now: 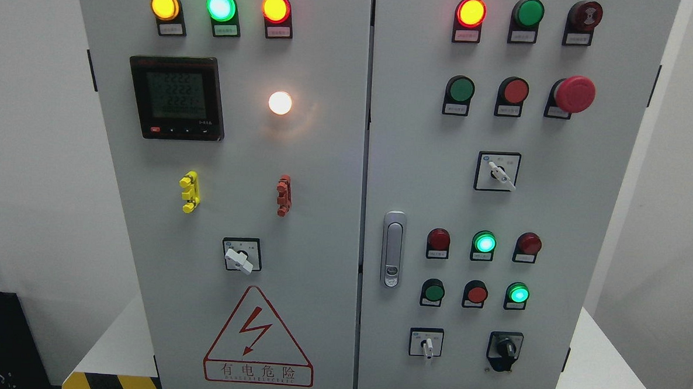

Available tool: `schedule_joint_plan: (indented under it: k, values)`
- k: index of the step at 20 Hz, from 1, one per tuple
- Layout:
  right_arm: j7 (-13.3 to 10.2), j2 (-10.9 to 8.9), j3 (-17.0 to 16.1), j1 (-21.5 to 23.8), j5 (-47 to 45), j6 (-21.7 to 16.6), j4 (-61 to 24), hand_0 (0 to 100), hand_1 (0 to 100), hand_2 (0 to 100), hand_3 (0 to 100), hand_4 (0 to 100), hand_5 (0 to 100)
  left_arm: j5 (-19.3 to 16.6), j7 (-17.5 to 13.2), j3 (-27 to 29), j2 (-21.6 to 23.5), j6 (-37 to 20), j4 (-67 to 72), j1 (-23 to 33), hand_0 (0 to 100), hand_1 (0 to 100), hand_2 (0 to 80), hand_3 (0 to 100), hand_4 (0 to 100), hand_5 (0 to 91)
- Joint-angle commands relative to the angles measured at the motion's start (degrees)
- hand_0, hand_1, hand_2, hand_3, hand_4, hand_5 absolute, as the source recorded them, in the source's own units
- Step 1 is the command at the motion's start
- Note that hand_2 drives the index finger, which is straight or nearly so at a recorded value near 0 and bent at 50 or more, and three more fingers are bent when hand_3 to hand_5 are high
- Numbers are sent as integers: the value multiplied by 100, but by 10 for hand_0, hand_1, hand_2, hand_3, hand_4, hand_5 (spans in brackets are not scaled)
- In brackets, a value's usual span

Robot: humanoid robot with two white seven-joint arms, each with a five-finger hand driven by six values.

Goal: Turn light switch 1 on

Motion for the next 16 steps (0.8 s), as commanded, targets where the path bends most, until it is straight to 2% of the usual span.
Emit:
schedule_joint_plan:
  k: [1, 3, 8, 16]
  values:
    - [1, 0, 0, 0, -141, -2, 0, 0, 0, 0, 0, 0, 0, -206, 274, -463, 4, 476, 2348, -246, 230, 75, 0, 0, 0, 0]
    - [1, 0, 0, 0, -141, -2, 0, 0, 0, 0, 0, 0, 0, -206, 730, -472, -102, 467, 2270, -246, 224, 46, 0, 0, 0, 0]
    - [1, 0, 0, 0, -141, -2, 0, 0, 0, 0, 0, 0, 0, -206, 1365, -656, -217, 441, 2102, -246, 215, 30, 0, 0, 0, 0]
    - [1, 0, 0, 0, -141, -10, 0, 0, 0, 0, 0, 0, 0, -197, 1479, -648, -208, 458, 1680, -290, 207, 26, 0, 0, 0, 0]
